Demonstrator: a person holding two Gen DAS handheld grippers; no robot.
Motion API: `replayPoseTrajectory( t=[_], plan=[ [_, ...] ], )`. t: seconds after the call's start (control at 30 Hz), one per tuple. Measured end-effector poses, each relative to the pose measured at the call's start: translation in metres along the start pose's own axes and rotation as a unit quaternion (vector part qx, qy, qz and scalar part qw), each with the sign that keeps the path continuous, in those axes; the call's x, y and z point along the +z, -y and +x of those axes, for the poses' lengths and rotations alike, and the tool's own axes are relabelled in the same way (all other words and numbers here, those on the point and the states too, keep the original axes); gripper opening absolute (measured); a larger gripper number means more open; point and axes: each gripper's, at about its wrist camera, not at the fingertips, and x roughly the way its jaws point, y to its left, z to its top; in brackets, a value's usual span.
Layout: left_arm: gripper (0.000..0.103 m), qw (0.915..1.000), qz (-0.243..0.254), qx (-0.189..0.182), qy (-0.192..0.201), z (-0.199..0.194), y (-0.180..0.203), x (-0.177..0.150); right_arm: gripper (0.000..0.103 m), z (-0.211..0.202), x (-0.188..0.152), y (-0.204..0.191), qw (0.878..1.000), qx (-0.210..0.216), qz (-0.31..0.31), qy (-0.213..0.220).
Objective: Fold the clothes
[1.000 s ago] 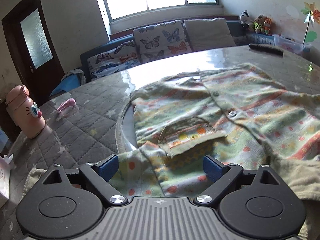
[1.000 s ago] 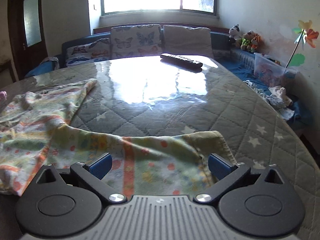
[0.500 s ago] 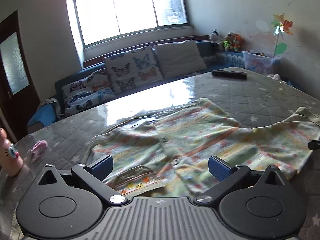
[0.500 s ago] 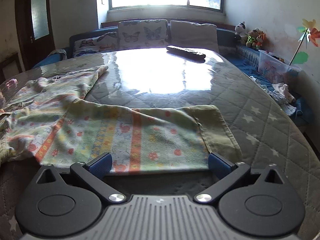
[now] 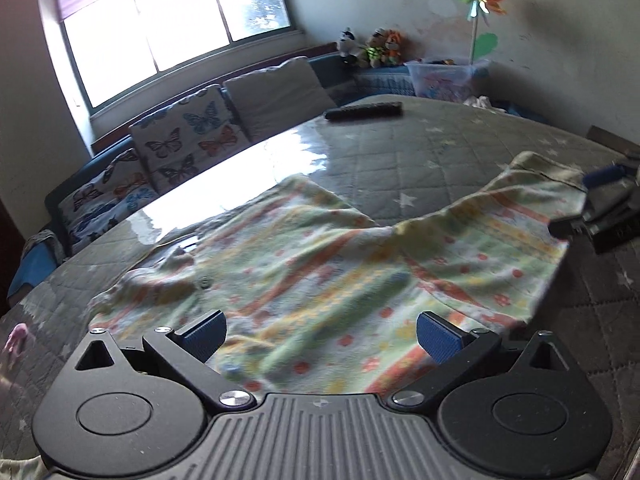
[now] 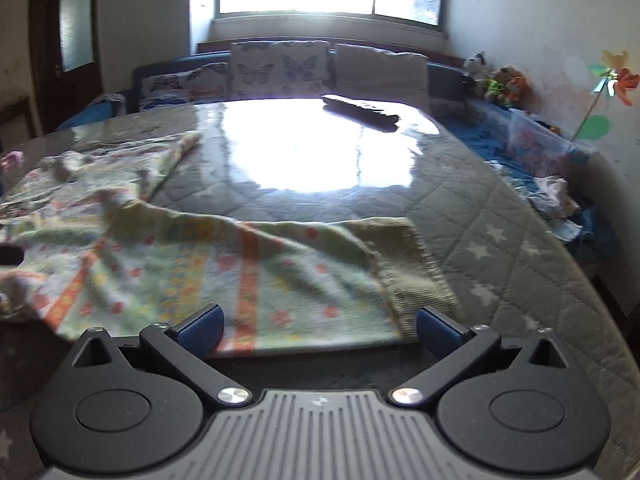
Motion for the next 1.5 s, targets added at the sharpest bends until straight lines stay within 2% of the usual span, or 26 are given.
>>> replayPoseTrajectory(
  t=[0.17,0.3,0.53,0.67,0.8,0.87,1.0,1.03,1.1,1.13,1.17,1.23,1.43,1.5],
  plan=[
    [0.103,0.9991,0.039,-0.011,-0.009,0.009,0.022,-0.005,0.103,0.006,0.003,0.012,1.000,-0.002,0.016,-0.002],
    [0.103,0.9976,0.069,-0.009,0.002,0.004,0.037,-0.010,0.103,0.007,0.006,0.012,1.000,-0.011,0.013,0.002],
    [0.103,0.9977,0.067,-0.012,0.005,0.002,0.040,-0.010,0.103,0.001,0.003,0.021,0.998,-0.023,0.049,0.009],
    [0.103,0.9966,0.080,-0.006,0.015,-0.001,0.045,-0.012,0.094,0.001,0.000,0.027,0.997,-0.026,0.068,0.006],
    [0.103,0.9974,0.069,-0.005,0.018,-0.006,0.038,-0.009,0.090,0.000,0.002,0.029,0.997,-0.031,0.071,0.011],
    [0.103,0.9977,0.063,-0.002,0.024,-0.010,0.034,-0.008,0.081,0.002,0.003,0.032,0.996,-0.035,0.079,0.010],
    [0.103,0.9982,0.050,0.007,0.032,-0.014,0.025,-0.004,0.070,0.004,0.004,0.035,0.995,-0.047,0.088,0.014],
    [0.103,0.9984,0.046,0.009,0.031,-0.013,0.024,-0.003,0.064,0.004,0.004,0.035,0.995,-0.051,0.089,0.015],
    [0.103,0.9988,0.041,0.011,0.027,-0.010,0.022,-0.002,0.052,0.004,0.005,0.035,0.994,-0.055,0.090,0.016],
    [0.103,0.9988,0.041,0.011,0.025,-0.008,0.022,-0.002,0.042,0.003,0.005,0.036,0.994,-0.054,0.095,0.017],
    [0.103,0.9987,0.044,0.009,0.024,-0.007,0.023,-0.003,0.027,0.002,0.006,0.037,0.993,-0.052,0.101,0.018],
    [0.103,0.9985,0.050,0.003,0.021,-0.005,0.027,-0.005,0.014,0.000,0.007,0.041,0.992,-0.040,0.116,0.019],
    [0.103,0.9973,0.070,-0.010,0.018,-0.001,0.041,-0.011,0.009,-0.020,0.024,0.039,0.990,-0.020,0.127,0.052],
    [0.103,0.9972,0.071,-0.009,0.021,-0.002,0.042,-0.012,0.009,-0.034,0.042,0.033,0.990,0.000,0.121,0.076]
  ],
)
